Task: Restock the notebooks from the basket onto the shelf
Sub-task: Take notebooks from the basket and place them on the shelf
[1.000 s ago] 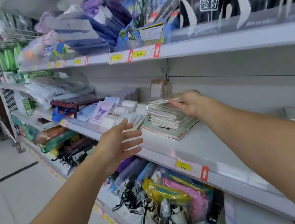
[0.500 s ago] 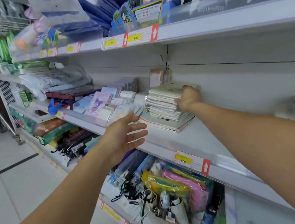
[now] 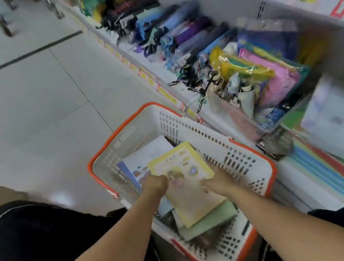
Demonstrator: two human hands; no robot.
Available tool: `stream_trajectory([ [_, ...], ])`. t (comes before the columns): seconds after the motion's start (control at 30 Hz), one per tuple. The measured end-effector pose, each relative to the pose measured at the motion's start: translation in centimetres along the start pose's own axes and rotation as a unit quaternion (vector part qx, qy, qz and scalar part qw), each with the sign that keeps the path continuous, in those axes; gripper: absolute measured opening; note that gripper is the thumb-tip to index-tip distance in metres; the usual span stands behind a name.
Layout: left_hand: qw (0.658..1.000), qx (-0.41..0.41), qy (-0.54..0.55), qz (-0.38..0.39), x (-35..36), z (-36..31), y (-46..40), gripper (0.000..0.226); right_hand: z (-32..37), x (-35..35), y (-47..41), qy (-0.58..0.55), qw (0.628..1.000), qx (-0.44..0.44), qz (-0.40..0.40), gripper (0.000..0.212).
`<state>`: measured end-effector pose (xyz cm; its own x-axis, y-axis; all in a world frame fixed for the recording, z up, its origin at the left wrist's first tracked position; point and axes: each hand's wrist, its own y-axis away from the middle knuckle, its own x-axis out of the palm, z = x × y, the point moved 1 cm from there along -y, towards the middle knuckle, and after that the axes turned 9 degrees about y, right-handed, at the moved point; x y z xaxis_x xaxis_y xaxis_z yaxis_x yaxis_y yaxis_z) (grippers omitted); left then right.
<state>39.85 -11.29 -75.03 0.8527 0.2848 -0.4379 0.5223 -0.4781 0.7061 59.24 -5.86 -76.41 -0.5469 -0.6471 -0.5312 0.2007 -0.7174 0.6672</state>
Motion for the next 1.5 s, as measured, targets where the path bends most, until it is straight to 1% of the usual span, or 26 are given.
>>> stream_trajectory([
  [0.03, 1.0, -0.022, -0.003, 0.008, 0.3, 1.5, -0.2, 0.032, -1.7, 0.9, -0.4, -0.013, 1.0, 0.021, 0.005, 0.059],
  [0.1, 0.998, -0.039, -0.009, 0.044, 0.8, 3.2, -0.4, 0.02, -3.4, 1.7, -0.9, -0.013, 0.998, 0.069, 0.007, 0.068],
  [0.13, 0.997, -0.035, -0.003, 0.064, 1.0, 3.6, -0.4, 0.017, -3.9, 1.8, -1.2, -0.003, 0.996, 0.093, 0.01, 0.065],
  [0.2, 0.995, -0.037, 0.031, 0.084, 1.4, 4.0, -0.3, 0.013, -4.4, 1.7, -2.1, 0.053, 0.993, 0.108, -0.006, 0.049],
  [0.27, 0.991, -0.063, 0.097, 0.069, 1.5, 4.1, -0.5, 0.011, -4.1, 1.6, -2.6, 0.13, 0.986, 0.091, -0.051, 0.026],
  [0.33, 0.977, -0.102, 0.178, 0.061, 1.5, 4.2, -0.7, 0.013, -3.6, 1.5, -2.6, 0.18, 0.976, 0.076, -0.099, 0.012],
  [0.37, 0.966, -0.115, 0.22, 0.07, 1.5, 4.2, -0.6, 0.013, -3.4, 1.5, -2.7, 0.189, 0.973, 0.06, -0.116, 0.012],
  [0.4, 0.956, -0.122, 0.251, 0.087, 1.5, 4.1, -0.3, 0.013, -3.2, 1.4, -2.9, 0.183, 0.975, 0.043, -0.119, 0.02],
  [0.43, 0.948, -0.127, 0.272, 0.103, 1.4, 4.1, -0.1, 0.015, -3.0, 1.3, -3.1, 0.139, 0.985, 0.034, -0.095, 0.03],
  [0.5, 0.938, -0.131, 0.296, 0.121, 1.1, 4.3, 0.0, 0.026, -2.3, 0.9, -2.8, -0.049, 0.997, 0.049, 0.024, 0.041],
  [0.57, 0.92, -0.13, 0.336, 0.155, 0.9, 4.4, 0.1, 0.033, -1.6, -0.2, -2.0, -0.196, 0.971, 0.061, 0.121, 0.039],
  [0.63, 0.899, -0.115, 0.376, 0.194, 0.6, 4.2, 0.5, 0.035, -1.0, -1.5, -1.6, -0.229, 0.963, 0.028, 0.138, 0.035],
  [0.73, 0.894, -0.052, 0.403, 0.191, -0.2, 2.9, 0.9, 0.035, -0.5, -2.5, -1.9, -0.277, 0.948, -0.017, 0.156, 0.033],
  [0.77, 0.897, -0.018, 0.408, 0.169, -0.6, 2.2, 1.0, 0.035, -0.3, -2.6, -2.3, -0.312, 0.937, -0.012, 0.16, 0.034],
  [0.83, 0.923, 0.059, 0.372, 0.076, -2.1, 0.4, 0.9, 0.031, 0.3, -1.8, -3.3, -0.363, 0.922, 0.03, 0.129, 0.046],
  [0.87, 0.933, 0.103, 0.344, 0.026, -3.0, -0.5, 0.8, 0.025, 0.5, -1.1, -3.7, -0.336, 0.937, 0.041, 0.084, 0.052],
  [0.93, 0.935, 0.179, 0.301, -0.051, -4.9, -1.9, 0.7, 0.017, 0.5, 0.6, -4.5, -0.164, 0.986, 0.022, -0.019, 0.057],
  [1.0, 0.932, 0.213, 0.274, -0.106, -6.7, -2.7, 0.5, 0.017, -0.4, 2.3, -4.8, -0.015, 0.999, 0.007, -0.052, 0.074],
  [1.07, 0.928, 0.223, 0.272, -0.125, -7.7, -2.6, -0.1, 0.02, -1.8, 3.6, -4.7, 0.053, 0.995, 0.073, -0.041, 0.1],
  [1.1, 0.927, 0.222, 0.274, -0.128, -7.9, -2.3, -0.3, 0.021, -2.3, 4.1, -4.4, 0.087, 0.99, 0.096, -0.05, 0.104],
  [1.13, 0.926, 0.221, 0.279, -0.131, -7.9, -1.8, -0.6, 0.023, -2.7, 4.6, -4.2, 0.135, 0.984, 0.091, -0.073, 0.101],
  [1.2, 0.922, 0.216, 0.293, -0.128, -7.7, -0.8, -1.2, 0.022, -2.8, 5.3, -4.1, 0.246, 0.958, 0.021, -0.145, 0.086],
  [1.23, 0.92, 0.213, 0.304, -0.128, -7.6, -0.4, -1.3, 0.02, -2.5, 5.5, -4.2, 0.274, 0.947, -0.015, -0.166, 0.079],
  [1.3, 0.911, 0.206, 0.332, -0.129, -7.6, -0.1, -1.5, 0.02, -1.4, 5.7, -4.6, 0.275, 0.949, -0.047, -0.147, 0.075],
  [1.4, 0.903, 0.181, 0.371, -0.118, -8.0, -0.1, -1.8, 0.023, 0.6, 6.0, -5.5, 0.196, 0.977, -0.004, -0.086, 0.081],
  [1.5, 0.893, 0.17, 0.399, -0.121, -8.3, 0.1, -2.1, 0.029, 1.4, 6.5, -6.2, 0.184, 0.978, 0.031, -0.094, 0.081],
])
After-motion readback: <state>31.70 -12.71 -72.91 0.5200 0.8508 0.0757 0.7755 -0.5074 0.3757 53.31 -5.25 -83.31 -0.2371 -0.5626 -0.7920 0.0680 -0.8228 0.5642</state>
